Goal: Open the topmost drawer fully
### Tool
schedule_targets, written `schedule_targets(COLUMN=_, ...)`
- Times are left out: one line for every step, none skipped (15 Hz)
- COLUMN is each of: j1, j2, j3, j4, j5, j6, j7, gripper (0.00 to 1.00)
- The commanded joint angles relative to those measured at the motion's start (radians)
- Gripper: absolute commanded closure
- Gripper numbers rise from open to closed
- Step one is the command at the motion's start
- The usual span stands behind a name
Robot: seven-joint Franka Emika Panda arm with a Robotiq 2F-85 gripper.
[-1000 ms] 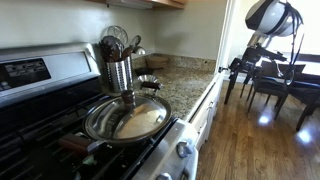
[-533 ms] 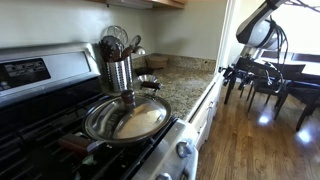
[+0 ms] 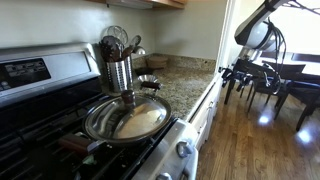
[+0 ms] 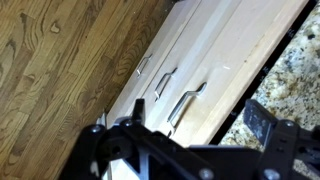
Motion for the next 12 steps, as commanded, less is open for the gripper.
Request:
schedule_targets(j1=-0.044, j2=0.075, j3=0.051, j4=0.062, j5=0.018, j6=0.029, j7=0.009, gripper=0.00)
schedule_targets(j1=-0.048, j2=0.090, j3=0.057, j4=0.071, j5=0.019, j6=0.043, j7=0.014, gripper=0.00)
schedule_targets(j1=-0.057, j2=0.104, j3=0.066, j4=0.079, j5=0.022, j6=0.052, j7=0.011, gripper=0.00)
schedule_targets(j1=-0.063, j2=0.117, j3=0.071, j4=0.087, j5=0.021, j6=0.062, j7=0.010, gripper=0.00)
schedule_targets(j1=-0.069, j2=0.133, j3=0.076, j4=0.098, j5=0.018, j6=0.068, j7=0.014, gripper=0.00)
schedule_targets(j1=-0.071, j2=0.149, j3=0.075, j4=0.109, j5=0.013, j6=0.070, j7=0.029, gripper=0.00)
schedule_targets(j1=-0.072, j2=0.160, j3=0.075, j4=0.114, j5=0.012, j6=0.080, j7=0.047, gripper=0.00)
schedule_targets(j1=-0.073, j2=0.174, j3=0.074, j4=0.119, j5=0.015, j6=0.093, j7=0.065, gripper=0.00)
schedule_targets(j1=-0.074, j2=0.186, j3=0.073, j4=0.126, j5=0.017, j6=0.107, j7=0.086, gripper=0.00)
schedule_targets(j1=-0.079, j2=0.203, j3=0.076, j4=0.133, j5=0.022, j6=0.119, j7=0.100, gripper=0.00)
schedule_targets(j1=-0.088, j2=0.218, j3=0.086, j4=0.143, j5=0.032, j6=0.139, j7=0.105, gripper=0.00)
schedule_targets(j1=-0.096, j2=0.239, j3=0.097, j4=0.157, j5=0.040, j6=0.158, j7=0.104, gripper=0.00)
